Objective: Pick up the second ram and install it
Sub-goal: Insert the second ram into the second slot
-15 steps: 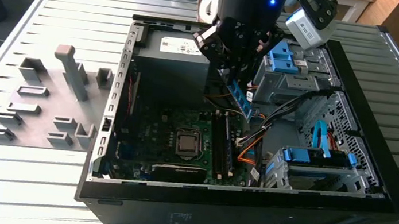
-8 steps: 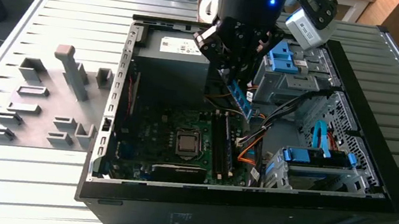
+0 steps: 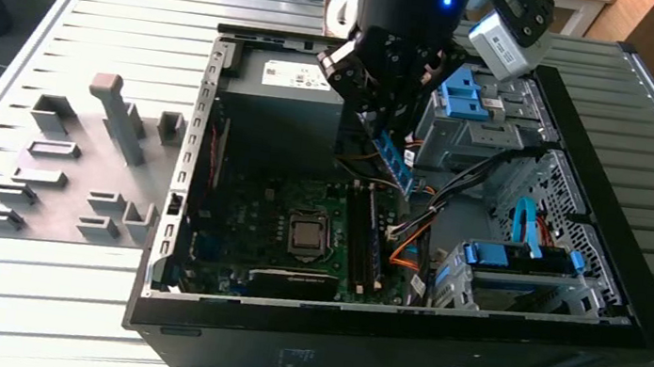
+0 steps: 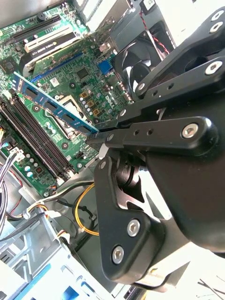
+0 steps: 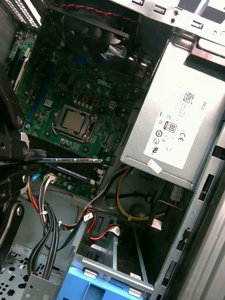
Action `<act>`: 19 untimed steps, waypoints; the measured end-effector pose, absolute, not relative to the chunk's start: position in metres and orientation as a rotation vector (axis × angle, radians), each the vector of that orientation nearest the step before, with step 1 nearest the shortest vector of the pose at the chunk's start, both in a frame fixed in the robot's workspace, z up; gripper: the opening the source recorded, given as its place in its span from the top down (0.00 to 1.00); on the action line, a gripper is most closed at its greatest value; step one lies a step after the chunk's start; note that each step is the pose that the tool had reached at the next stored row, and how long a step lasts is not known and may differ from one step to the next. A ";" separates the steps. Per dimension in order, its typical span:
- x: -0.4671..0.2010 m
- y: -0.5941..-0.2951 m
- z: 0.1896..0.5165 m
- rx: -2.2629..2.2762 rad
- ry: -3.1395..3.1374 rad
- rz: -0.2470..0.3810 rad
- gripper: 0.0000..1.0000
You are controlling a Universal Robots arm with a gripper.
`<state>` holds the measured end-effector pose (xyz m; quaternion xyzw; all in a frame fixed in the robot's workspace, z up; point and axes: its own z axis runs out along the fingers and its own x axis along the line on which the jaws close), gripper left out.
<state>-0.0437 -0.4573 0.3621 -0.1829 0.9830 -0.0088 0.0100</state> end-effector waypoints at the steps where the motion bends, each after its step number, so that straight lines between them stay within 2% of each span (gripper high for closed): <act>1: -0.044 -0.457 0.362 -0.571 3.069 -0.028 0.86; 19: -0.044 -0.457 0.362 -0.472 3.086 -0.029 0.86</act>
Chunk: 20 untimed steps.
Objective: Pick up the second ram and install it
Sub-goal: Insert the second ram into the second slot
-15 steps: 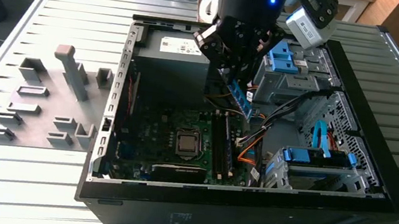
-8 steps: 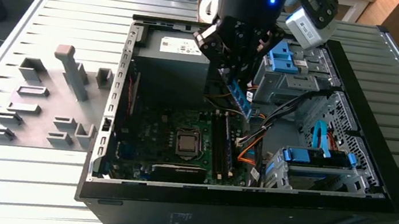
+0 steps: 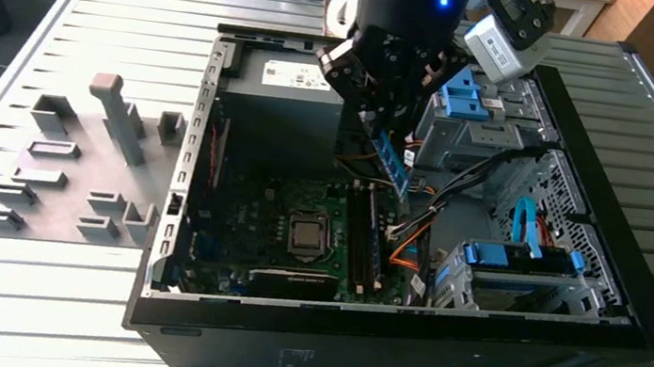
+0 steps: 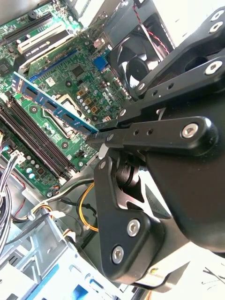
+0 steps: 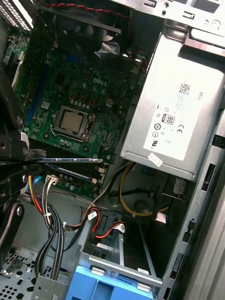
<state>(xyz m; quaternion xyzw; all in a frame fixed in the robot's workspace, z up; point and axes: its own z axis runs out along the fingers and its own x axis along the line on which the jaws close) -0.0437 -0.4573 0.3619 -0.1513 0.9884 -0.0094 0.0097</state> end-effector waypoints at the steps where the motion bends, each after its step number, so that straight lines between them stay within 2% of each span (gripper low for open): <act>1: -0.044 -0.457 0.362 -0.472 3.086 -0.029 0.86; 10: -0.044 -0.457 0.362 -0.458 3.088 -0.029 0.86; 20: -0.044 -0.457 0.360 -0.204 3.117 -0.032 0.86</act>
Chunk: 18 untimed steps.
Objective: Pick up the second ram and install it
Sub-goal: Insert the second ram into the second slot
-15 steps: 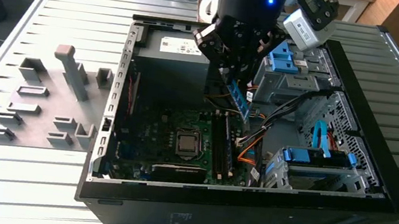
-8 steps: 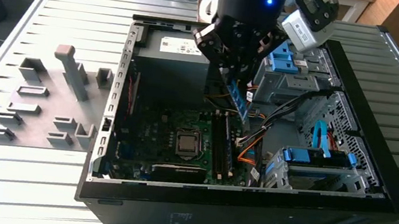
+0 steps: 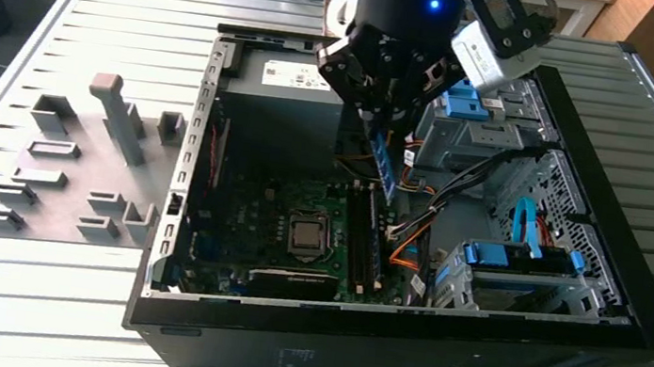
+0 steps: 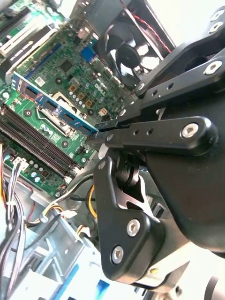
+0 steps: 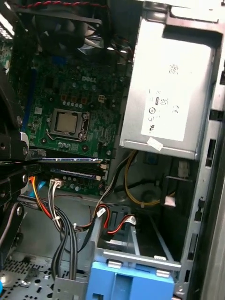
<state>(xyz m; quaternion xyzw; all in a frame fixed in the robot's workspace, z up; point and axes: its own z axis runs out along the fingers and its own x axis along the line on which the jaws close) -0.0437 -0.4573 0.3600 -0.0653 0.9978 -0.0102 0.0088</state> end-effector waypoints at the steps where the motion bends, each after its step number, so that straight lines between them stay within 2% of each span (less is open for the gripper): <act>1: -0.044 -0.457 0.360 -0.176 3.119 -0.032 0.86; 18: -0.044 -0.457 0.355 -0.074 3.124 -0.033 0.86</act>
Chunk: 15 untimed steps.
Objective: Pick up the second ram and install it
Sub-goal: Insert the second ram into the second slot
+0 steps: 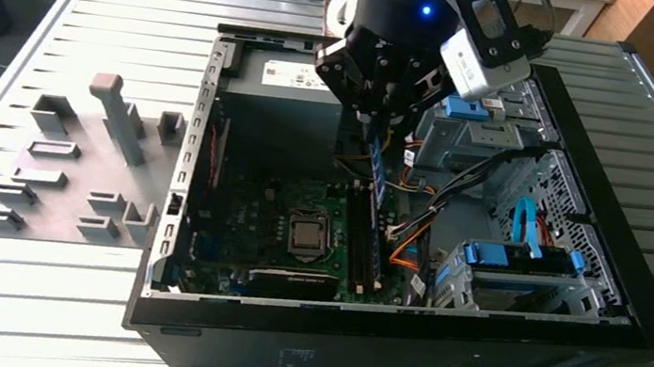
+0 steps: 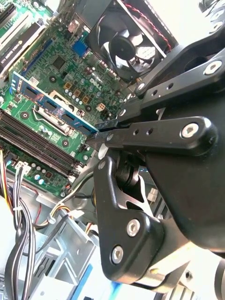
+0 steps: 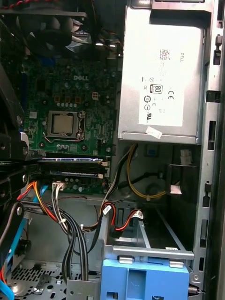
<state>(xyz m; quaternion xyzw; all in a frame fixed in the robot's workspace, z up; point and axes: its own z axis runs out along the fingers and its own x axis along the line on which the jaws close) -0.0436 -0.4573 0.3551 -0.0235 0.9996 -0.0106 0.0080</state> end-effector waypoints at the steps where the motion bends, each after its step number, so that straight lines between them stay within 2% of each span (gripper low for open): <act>1: -0.044 -0.457 0.355 -0.074 3.125 -0.033 0.86; 15: -0.044 -0.457 0.351 -0.074 3.124 -0.033 0.86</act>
